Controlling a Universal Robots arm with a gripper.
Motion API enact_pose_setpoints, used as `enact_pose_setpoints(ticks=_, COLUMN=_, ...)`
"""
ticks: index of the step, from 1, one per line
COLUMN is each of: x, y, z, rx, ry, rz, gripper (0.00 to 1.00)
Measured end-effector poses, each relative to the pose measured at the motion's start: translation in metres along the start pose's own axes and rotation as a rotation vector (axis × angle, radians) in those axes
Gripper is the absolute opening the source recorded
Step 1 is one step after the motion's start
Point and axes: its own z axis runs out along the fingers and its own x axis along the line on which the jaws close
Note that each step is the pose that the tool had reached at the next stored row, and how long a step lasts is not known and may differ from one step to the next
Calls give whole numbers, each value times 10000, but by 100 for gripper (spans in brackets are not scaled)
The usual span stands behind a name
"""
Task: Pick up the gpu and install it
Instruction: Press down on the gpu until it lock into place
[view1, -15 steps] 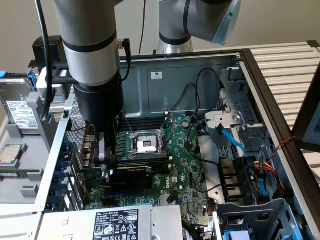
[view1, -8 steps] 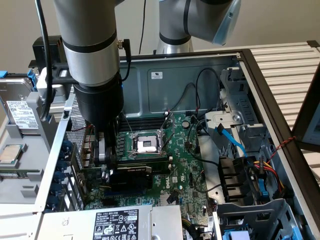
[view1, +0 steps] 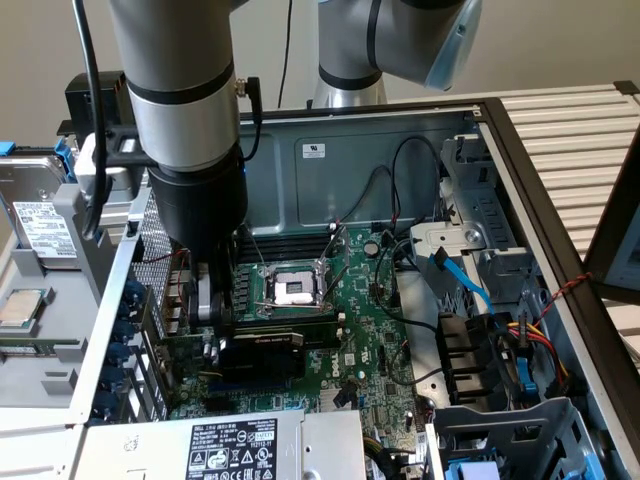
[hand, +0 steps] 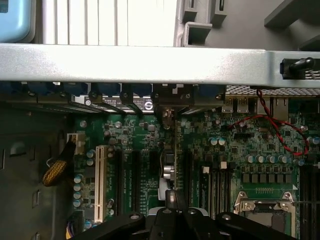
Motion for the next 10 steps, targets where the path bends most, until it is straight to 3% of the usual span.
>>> enact_pose_setpoints(ticks=10, x=-7, y=1, z=10, rx=17, ry=65, rz=3, gripper=11)
